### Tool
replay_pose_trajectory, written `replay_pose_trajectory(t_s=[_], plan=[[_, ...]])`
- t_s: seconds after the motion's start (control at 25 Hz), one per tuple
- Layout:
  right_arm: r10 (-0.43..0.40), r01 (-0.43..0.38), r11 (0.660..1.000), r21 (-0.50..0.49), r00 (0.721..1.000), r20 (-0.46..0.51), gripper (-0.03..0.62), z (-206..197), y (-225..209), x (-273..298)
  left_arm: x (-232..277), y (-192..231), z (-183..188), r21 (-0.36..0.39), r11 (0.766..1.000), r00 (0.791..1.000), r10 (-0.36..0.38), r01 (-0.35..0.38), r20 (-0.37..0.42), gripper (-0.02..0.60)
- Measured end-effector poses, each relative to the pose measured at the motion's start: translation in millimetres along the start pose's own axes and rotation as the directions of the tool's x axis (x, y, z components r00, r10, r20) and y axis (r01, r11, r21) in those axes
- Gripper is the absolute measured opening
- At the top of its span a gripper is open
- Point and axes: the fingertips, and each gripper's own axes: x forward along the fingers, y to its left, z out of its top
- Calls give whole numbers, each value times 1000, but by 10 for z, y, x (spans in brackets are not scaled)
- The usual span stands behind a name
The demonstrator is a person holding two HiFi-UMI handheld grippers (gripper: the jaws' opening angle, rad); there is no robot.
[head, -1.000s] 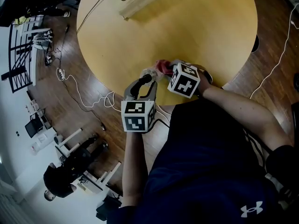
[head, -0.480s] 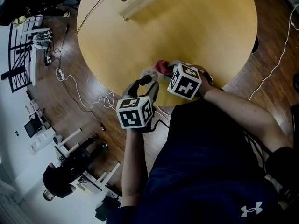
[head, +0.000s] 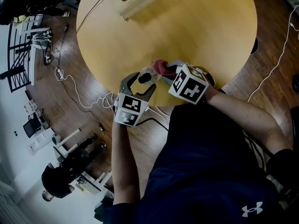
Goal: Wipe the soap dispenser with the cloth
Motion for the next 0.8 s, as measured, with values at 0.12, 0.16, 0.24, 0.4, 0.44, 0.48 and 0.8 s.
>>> replay_pose_trajectory(t_s=[0.12,0.16,0.24,0.4,0.44,0.48,0.8], plan=[[-22,22,999,-26,999,23,75,120,-99,85,-74,-10,65,-290,957,999,40,-32,24,308],[-23,23,999,-35,1000,9,75,88,-129,148,-87,-16,73,-372,927,997,70,-53,33,307],[-20,19,999,-27,999,-37,76,-60,-192,276,-79,-26,67,-432,893,988,150,-123,29,304],[-13,16,1000,25,995,-100,75,-309,-188,390,-45,5,-15,-359,900,965,262,-249,-11,291],[-11,14,1000,28,995,-101,75,-313,-160,373,-52,8,-16,-347,905,966,259,-246,-9,295],[-8,10,1000,27,995,-97,75,-292,-129,338,-56,11,-15,-331,914,968,249,-236,-2,295],[54,-55,998,42,998,25,75,112,68,24,3,97,-91,76,989,992,127,-126,-11,293]])
